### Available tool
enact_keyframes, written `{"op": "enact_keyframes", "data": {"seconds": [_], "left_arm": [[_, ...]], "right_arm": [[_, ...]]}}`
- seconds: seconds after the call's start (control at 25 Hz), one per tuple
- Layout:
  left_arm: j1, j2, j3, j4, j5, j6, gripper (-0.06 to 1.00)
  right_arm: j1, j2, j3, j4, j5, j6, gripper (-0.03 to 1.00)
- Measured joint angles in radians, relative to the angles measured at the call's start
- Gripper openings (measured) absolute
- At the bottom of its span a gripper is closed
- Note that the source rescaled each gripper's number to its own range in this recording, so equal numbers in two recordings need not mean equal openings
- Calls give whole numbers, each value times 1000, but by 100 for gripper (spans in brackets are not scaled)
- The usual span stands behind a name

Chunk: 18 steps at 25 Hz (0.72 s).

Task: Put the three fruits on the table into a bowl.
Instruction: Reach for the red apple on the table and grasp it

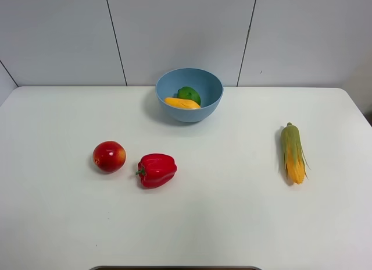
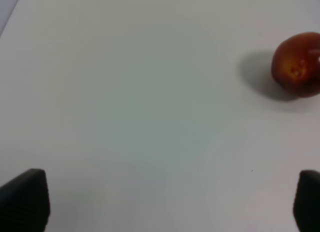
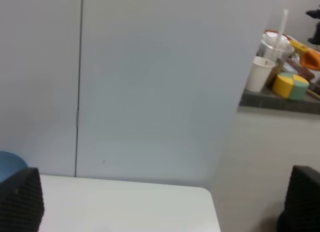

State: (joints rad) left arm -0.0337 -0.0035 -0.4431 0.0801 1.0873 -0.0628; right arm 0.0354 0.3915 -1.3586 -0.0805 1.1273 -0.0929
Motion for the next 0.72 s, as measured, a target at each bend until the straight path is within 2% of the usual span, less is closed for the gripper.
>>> {"op": "enact_keyframes", "data": {"seconds": [0.24,0.44,0.72], "left_arm": [[0,0,0,0,0,0,100],[0,0,0,0,0,-1,100],[0,0,0,0,0,-1,100]], "right_arm": [[-50,-168,218,0,3,19,100],[-50,-269,442,0,5,93,100],[-50,-371,678,4,10,93,100]]}}
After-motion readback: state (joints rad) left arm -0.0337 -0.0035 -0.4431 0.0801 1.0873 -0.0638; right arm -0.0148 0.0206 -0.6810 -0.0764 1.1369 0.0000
